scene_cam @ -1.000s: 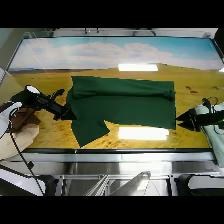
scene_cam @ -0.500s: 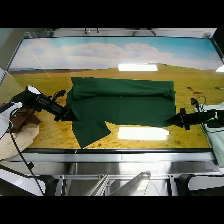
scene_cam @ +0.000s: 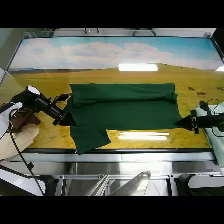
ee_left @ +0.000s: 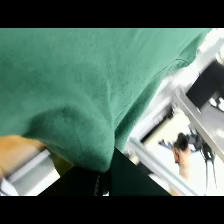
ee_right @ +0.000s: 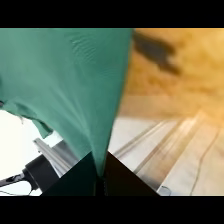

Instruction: Fold the shirts.

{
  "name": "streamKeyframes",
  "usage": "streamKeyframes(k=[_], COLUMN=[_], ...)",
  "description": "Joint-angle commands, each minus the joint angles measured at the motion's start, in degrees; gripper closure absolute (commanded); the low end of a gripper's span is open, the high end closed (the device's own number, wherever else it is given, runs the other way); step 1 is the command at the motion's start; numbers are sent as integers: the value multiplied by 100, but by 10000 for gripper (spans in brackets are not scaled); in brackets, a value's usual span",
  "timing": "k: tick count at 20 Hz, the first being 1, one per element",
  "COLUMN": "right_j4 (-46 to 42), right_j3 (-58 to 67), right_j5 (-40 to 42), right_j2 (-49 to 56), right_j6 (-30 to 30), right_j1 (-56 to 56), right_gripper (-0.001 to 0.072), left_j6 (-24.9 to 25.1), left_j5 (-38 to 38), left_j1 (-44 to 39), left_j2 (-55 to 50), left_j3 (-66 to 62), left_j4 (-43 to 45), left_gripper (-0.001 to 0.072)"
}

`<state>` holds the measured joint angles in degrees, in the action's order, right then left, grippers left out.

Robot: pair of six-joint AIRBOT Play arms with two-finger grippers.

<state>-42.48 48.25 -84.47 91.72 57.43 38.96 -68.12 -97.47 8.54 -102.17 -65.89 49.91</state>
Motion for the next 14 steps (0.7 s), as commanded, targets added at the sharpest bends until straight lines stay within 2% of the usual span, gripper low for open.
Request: streamKeyframes(k=[1, 3, 5, 10, 14], right_j4=[72, 651, 1338, 2457, 2586], right_j3=[7, 24, 52, 918, 2096], right_j5=[-199, -256, -162, 870, 1655], right_j2=[-208, -302, -297, 63, 898], right_j6=[87, -63, -302, -352, -308], right_j1=[164, 105, -70, -710, -1316], right_gripper=[690, 690, 689, 689, 690], left_j6=[28, 350, 352, -63, -468], left_j5=[-367, -260, -295, -352, -352], left_j1=[7, 76, 203, 363, 317], left_j2=[234, 555, 654, 9, -1158], left_j3=[-7, -129, -553, -2302, -3637], left_j4=[-83, -551, -1012, -1102, -1123], left_gripper=[680, 679, 679, 679, 679])
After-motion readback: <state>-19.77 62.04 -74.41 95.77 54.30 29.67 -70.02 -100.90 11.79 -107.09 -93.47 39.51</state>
